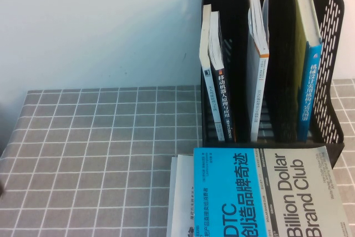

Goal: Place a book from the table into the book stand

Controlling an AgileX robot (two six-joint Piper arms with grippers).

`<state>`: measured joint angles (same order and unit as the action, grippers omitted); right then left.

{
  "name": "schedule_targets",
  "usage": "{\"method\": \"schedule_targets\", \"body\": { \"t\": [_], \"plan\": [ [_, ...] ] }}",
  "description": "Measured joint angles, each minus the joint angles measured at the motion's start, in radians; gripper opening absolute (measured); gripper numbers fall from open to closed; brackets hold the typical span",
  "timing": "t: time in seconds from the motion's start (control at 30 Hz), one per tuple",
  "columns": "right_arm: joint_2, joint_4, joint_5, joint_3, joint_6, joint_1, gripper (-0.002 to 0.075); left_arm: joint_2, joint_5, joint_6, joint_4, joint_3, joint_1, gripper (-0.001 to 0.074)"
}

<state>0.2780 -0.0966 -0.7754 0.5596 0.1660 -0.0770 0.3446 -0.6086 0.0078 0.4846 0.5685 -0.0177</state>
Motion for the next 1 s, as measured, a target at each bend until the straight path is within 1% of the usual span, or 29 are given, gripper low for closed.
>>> {"method": "schedule_targets", "body": {
  "t": [0.13, 0.27, 0.33, 0.43, 0.57, 0.7, 0.9, 1.0],
  "plan": [
    [0.194, -0.148, -0.047, 0.008, 0.118, 0.000, -0.0003, 0.109, -0.030, 0.140, 0.188, 0.000, 0.000, -0.0003],
    [0.410, -0.330, -0.044, 0.008, 0.285, 0.000, -0.0003, 0.217, -0.056, 0.318, 0.344, 0.000, 0.000, -0.0003],
    [0.508, -0.400, -0.031, 0.008, 0.349, 0.000, -0.0003, 0.261, -0.072, 0.368, 0.407, 0.000, 0.000, -0.0003],
    [0.669, -0.447, 0.019, 0.008, 0.395, 0.000, -0.0003, 0.327, -0.109, 0.407, 0.487, 0.000, 0.000, -0.0003],
    [0.885, -0.534, 0.098, 0.008, 0.485, 0.000, -0.0003, 0.406, -0.170, 0.462, 0.552, 0.000, 0.000, -0.0003],
    [1.016, -0.638, 0.130, 0.011, 0.607, 0.000, -0.0003, 0.451, -0.208, 0.512, 0.599, 0.000, 0.000, -0.0003],
    [1.097, -0.670, 0.143, 0.011, 0.658, 0.002, -0.0003, 0.458, -0.214, 0.563, 0.683, 0.000, 0.000, -0.0003],
    [1.101, -0.688, 0.148, 0.015, 0.672, 0.034, -0.0003, 0.458, -0.216, 0.574, 0.736, 0.000, 0.000, -0.0003]
  ]
}}
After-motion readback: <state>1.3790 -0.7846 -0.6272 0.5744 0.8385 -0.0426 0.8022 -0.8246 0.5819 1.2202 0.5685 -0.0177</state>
